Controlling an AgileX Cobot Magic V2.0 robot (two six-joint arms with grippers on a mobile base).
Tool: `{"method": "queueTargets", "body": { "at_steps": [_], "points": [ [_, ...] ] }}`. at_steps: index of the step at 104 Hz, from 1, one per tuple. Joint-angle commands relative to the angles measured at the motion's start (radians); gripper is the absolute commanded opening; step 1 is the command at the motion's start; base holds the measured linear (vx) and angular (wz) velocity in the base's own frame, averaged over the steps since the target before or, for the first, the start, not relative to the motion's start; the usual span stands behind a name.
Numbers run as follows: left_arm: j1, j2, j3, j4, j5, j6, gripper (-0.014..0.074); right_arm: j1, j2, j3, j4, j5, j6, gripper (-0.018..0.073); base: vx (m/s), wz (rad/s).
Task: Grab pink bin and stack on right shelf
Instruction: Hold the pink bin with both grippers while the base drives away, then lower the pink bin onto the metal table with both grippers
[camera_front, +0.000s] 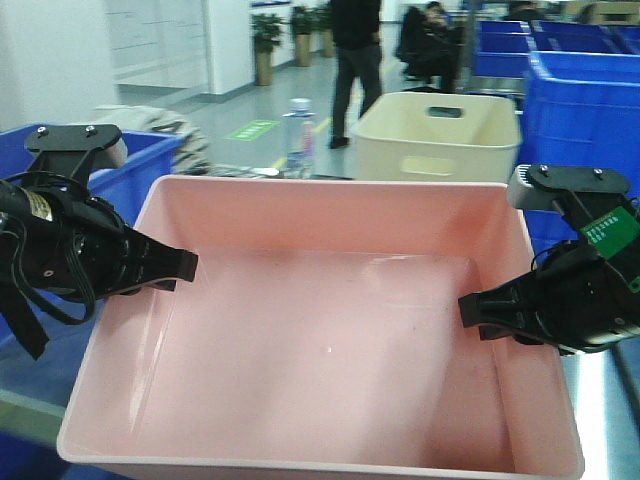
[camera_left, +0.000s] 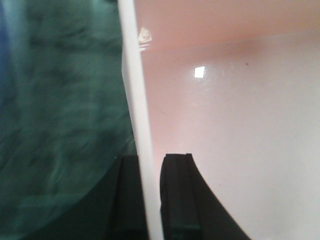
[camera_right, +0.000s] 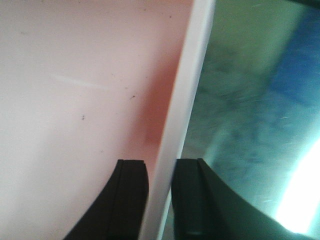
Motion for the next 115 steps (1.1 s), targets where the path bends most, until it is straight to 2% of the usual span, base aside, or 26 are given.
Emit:
{"method": "queueTargets", "body": {
  "at_steps": [1,51,115],
  "points": [
    [-0.007,-0.05,-0.037,-0.041,-0.086,0.015,-0.0005,-0.003,-0.029,-0.033,-0.015,-0.08,-0.01,-0.0008,0.32,-0.62],
    [-0.007,-0.028,-0.037,-0.041,-0.086,0.015,-0.0005,-0.003,-0.029,-0.033,-0.015,-0.08,-0.01,-0.0008,0.26,-0.54],
    [-0.007,0.028,-0.037,-0.041,-0.087,0.015,-0.0005,-0.003,-0.029,-0.033,-0.013,-0.09,-0.01,-0.0008,0.03,-0.06]
  ]
}}
